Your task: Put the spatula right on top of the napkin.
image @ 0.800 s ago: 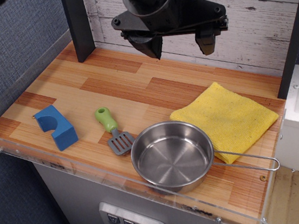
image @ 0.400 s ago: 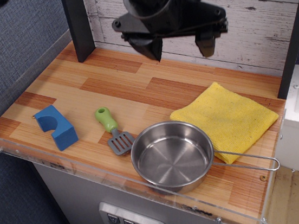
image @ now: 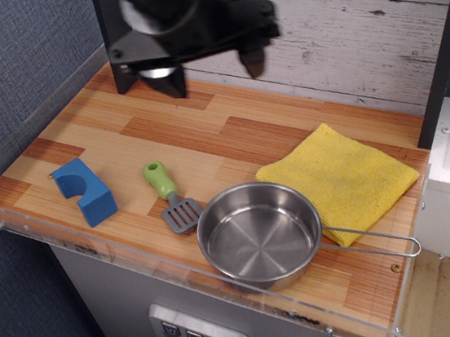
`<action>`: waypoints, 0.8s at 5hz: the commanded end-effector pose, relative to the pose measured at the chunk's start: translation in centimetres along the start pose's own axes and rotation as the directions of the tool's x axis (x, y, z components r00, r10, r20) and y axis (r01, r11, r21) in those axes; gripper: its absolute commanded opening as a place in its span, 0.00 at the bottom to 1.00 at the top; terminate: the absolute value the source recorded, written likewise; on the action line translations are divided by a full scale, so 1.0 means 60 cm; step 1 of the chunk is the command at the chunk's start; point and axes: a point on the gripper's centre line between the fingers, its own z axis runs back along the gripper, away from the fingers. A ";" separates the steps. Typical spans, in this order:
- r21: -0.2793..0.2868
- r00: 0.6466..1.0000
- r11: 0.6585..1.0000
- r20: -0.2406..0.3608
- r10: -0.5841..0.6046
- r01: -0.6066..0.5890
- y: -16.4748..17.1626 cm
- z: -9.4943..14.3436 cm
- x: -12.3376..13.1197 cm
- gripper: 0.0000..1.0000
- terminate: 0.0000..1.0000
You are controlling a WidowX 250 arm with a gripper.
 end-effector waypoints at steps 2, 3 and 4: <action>0.222 0.987 0.962 0.061 0.151 -0.161 0.067 0.003 -0.014 1.00 0.00; 0.250 0.992 0.960 0.007 0.127 -0.125 0.069 -0.020 -0.036 1.00 0.00; 0.284 0.992 0.954 -0.043 0.116 -0.099 0.070 -0.053 -0.057 1.00 0.00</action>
